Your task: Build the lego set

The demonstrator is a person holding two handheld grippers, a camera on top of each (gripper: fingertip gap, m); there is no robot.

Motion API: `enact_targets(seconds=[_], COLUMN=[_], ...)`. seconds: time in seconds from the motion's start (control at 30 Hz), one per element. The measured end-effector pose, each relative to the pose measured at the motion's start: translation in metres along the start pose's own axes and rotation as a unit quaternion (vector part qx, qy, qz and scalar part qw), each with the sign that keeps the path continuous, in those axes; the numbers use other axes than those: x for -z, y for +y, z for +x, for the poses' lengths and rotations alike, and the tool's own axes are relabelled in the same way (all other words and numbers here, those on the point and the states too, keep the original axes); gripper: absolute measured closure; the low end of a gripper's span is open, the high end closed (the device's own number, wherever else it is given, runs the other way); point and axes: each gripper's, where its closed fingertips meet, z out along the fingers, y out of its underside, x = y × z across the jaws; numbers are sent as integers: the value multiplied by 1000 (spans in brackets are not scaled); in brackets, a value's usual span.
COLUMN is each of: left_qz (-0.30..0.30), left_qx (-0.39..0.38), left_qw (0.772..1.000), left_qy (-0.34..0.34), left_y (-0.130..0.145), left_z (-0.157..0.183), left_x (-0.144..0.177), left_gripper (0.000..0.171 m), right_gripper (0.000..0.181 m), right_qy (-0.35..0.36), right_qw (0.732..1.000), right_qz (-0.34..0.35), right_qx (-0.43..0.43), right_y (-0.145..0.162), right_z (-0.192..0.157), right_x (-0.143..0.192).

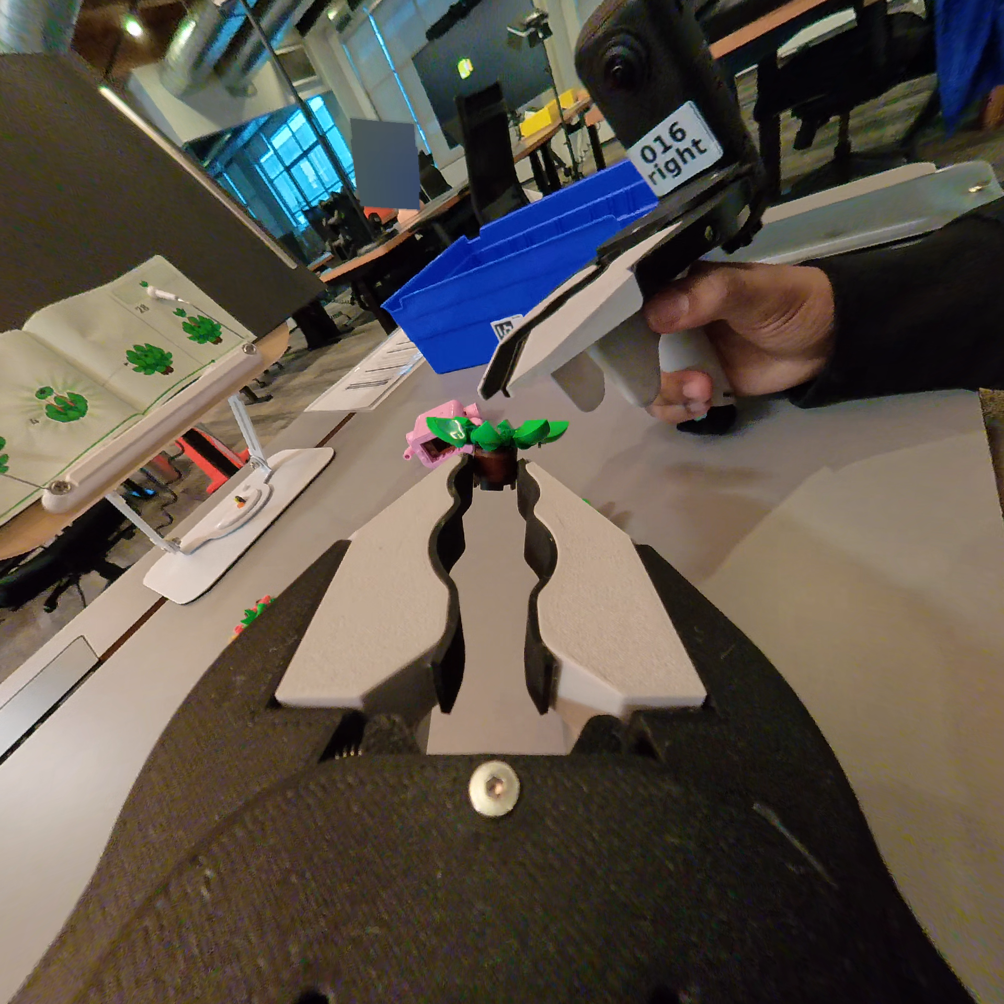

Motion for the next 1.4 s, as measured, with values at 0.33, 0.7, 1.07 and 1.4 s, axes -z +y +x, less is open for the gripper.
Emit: enact_targets(seconds=[0.33, 0.7, 1.07, 1.4], left_qz=[8, 24, 39, 38], left_qx=[-18, -30, -34, -36], left_qw=[1000, 999, 999, 999], left_qy=[-7, -14, -9, -9], left_y=[-4, -12, -20, -18], left_z=[3, 5, 11, 12], left_x=[-1, 2, 3, 2], left_gripper=[158, 158, 158, 158], right_gripper=[158, 155, 158, 167], right_qy=[-32, -99, -150, -160], right_qw=[998, 986, 973, 972], right_qz=[10, 19, 10, 14], right_qx=[-46, -130, -177, -173], right_y=[-1, -3, 0, -2], right_z=[-5, -14, -25, -28], right_x=[-2, 0, -1, 1])
